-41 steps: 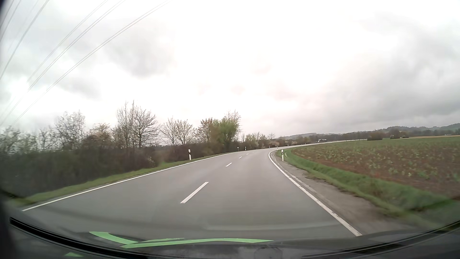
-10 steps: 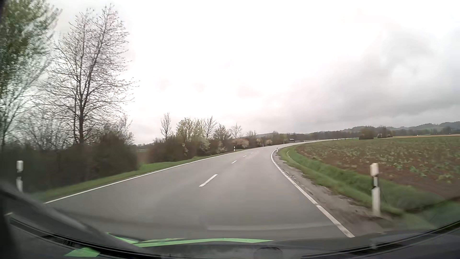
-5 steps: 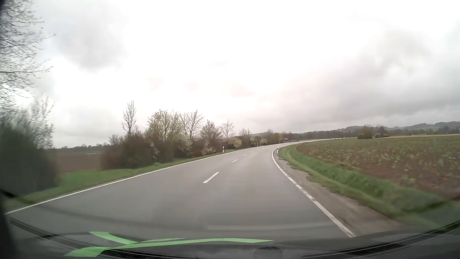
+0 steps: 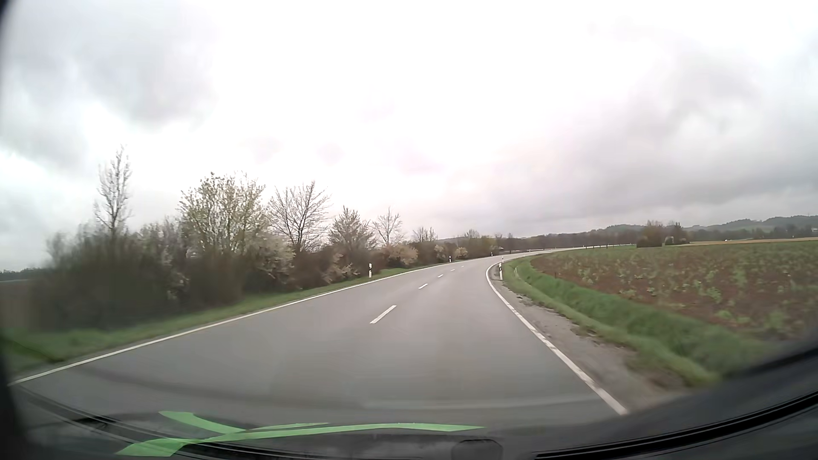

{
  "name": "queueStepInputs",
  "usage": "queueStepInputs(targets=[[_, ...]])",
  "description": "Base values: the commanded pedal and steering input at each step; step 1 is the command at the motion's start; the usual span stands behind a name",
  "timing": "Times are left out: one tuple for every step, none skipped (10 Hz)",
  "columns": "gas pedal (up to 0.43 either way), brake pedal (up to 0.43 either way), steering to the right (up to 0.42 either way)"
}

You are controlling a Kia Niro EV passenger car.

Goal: Follow the waypoints while adhering to traffic rules and regulations

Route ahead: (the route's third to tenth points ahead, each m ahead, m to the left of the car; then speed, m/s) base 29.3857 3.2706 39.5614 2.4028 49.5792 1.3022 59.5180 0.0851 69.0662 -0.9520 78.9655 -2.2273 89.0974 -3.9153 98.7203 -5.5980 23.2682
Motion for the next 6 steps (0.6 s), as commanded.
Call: queueStepInputs(targets=[[0.189, 0.000, 0.009], [0.189, 0.000, 0.010], [0.189, 0.000, 0.009], [0.189, 0.000, 0.010], [0.189, 0.000, 0.010], [0.189, 0.000, 0.010]])
